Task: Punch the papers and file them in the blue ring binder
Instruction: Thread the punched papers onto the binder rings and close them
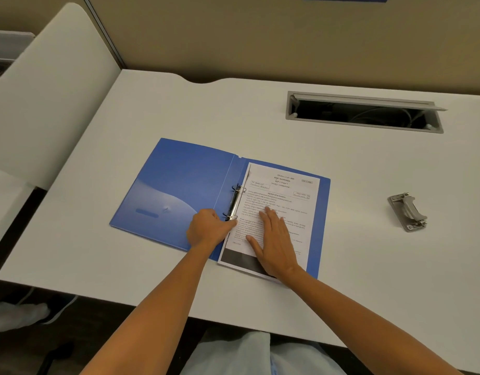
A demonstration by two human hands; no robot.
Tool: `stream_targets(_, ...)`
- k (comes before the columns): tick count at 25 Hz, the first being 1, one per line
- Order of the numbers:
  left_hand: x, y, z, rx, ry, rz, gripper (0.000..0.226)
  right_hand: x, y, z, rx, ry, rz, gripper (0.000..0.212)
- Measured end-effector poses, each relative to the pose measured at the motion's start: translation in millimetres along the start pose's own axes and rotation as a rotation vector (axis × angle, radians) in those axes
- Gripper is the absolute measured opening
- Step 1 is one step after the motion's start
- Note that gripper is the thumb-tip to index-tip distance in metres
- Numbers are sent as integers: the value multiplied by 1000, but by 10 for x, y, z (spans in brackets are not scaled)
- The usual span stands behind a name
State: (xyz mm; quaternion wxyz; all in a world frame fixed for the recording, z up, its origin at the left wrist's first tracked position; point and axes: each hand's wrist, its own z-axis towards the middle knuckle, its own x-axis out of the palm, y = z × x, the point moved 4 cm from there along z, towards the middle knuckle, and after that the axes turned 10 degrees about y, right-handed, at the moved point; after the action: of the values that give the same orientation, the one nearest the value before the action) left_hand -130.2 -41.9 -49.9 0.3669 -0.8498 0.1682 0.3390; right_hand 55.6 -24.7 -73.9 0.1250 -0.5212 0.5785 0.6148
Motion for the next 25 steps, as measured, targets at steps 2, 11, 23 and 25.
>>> stream_targets(2,-40,6,-18,140,-101,-41,39,-18,-24,59,14,-1,-16,77)
stream_targets(11,223,43,-71,121,-217,-339,58,-59,47,453,-99,105,-201,74)
stream_targets(23,203,21,-94,72,-263,-504,42,-287,74,646,-140,24,230,44)
stream_targets(25,202,1,-109,70,-272,-503,41,-329,48,623,-122,-13,277,36)
